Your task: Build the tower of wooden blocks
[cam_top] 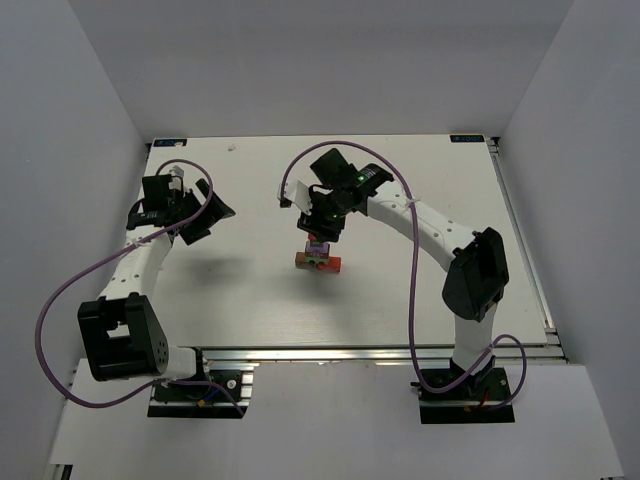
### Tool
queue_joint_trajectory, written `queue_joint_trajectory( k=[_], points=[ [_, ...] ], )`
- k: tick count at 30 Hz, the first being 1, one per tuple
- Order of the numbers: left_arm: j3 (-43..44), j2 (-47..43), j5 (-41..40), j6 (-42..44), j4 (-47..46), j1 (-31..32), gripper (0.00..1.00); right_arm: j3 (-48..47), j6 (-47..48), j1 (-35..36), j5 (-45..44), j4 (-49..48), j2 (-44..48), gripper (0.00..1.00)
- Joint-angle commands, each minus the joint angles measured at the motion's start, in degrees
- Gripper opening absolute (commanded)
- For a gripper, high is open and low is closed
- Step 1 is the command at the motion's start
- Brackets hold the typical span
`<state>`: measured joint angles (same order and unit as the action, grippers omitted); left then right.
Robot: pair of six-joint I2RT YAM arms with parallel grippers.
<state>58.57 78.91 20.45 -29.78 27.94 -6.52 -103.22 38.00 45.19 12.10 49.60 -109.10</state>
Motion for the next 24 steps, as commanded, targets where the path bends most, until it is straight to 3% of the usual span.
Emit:
queue_joint_trajectory(
  k=[1, 9, 10, 11, 17, 19, 22, 24],
  points=[
    [-0.29, -1.66, 1.09, 0.6, -1.05, 0.11, 0.98, 0.04, 0.67, 0.34, 0.29, -0.56, 3.19, 0.56],
    [-0.3, -1.83, 1.44, 0.6, -1.23, 0.02, 0.98, 0.21, 3.83, 0.51, 8.81, 2.42, 6.96, 0.61],
    [-0.38, -1.92, 1.44, 0.6, -1.31, 0.02, 0.98, 0.47, 5.14, 0.51, 11.08, 2.77, 7.58, 0.81],
    [-0.47, -2.01, 1.52, 0.69, -1.4, 0.02, 0.98, 0.65, 5.76, 0.51, 12.15, 3.13, 8.19, 0.89],
    [-0.56, -2.8, 1.88, 0.86, -1.75, 0.02, 0.98, 2.06, 4.81, 0.51, 15.06, -0.2, 15.48, 0.89],
    [-0.56, -3.32, 1.18, 1.13, -1.84, 0.02, 0.98, 4.06, 1.66, 0.43, 11.49, -5.62, 19.17, 0.89],
    [0.58, -3.5, -2.07, 1.65, -0.79, 0.02, 0.98, 7.41, -10.63, -1.15, 0.78, -16.16, 23.83, 0.89],
    [1.9, -2.8, -4.09, 1.92, 1.22, 0.02, 0.98, 9.78, -19.74, -7.19, -0.41, -19.01, 25.94, 0.89]
  ],
)
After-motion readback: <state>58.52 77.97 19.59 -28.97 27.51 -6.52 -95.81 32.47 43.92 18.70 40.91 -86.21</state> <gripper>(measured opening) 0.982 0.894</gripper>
